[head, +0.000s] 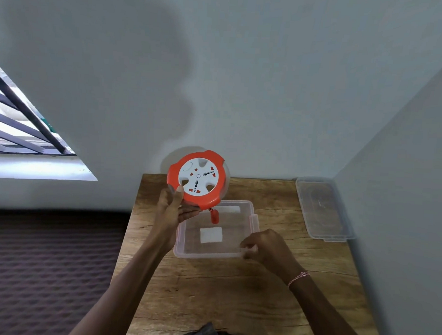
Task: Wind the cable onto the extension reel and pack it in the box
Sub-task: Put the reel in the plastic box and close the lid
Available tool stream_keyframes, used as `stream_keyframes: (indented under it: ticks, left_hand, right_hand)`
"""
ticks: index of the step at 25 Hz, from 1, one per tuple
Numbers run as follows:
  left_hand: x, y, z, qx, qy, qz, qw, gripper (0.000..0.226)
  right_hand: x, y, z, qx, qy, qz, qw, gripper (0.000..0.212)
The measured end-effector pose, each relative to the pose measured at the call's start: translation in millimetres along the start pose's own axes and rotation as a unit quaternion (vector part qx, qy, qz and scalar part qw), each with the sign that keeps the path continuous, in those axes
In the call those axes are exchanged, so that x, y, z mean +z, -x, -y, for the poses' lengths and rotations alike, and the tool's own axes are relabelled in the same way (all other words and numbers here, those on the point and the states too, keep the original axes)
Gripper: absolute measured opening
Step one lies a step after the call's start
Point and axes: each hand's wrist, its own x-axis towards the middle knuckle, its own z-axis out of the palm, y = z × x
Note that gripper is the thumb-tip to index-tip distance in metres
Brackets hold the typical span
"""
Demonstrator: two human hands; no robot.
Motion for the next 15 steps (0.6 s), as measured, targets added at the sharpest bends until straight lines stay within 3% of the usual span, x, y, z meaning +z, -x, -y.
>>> stream_keyframes:
  ticks: [1, 3, 6, 9, 11, 15]
  left_hand:
    - [1.2, -0.4, -0.2, -0.004, -0.001, 0.003, 1.0, 0.052]
    - [3.5, -0.1, 0.0, -0.013, -0.009, 0.012, 1.0, 0.039]
    - [10.3, 4.4, 3.1, -0.024, -0.022, 0.025, 0.999, 0.033]
    - [17.5, 10.5, 9.9, -0.03, -0.024, 0.036, 0.999, 0.033]
    - [17.5, 13.1, 13.3, -0.03, -0.031, 0.041, 0.998, 0.036]
    - [6.4, 12.0, 11.2, -0.008, -0.074, 0.052, 0.996, 0.037]
  right_hand:
    - [-5.7, -3.5, 2.8, 0.033, -0.099, -0.057, 0.993, 0.027]
    - [-23.3, -14.3, 9.6, 0.102, -0.32, -0.129, 0.933, 0.03]
    - [-41.4, -31.6, 22.0, 0.09, -0.506, -0.002, 0.858, 0.052]
    - [-26.4, -36.6, 33.1, 0.057, -0.599, 0.124, 0.789, 0.055]
    - [-16.3, -34.7, 34.2, 0.09, -0.64, 0.146, 0.749, 0.059]
    - [-24.8, -34.6, 25.6, 0.134, -0.628, 0.105, 0.759, 0.042]
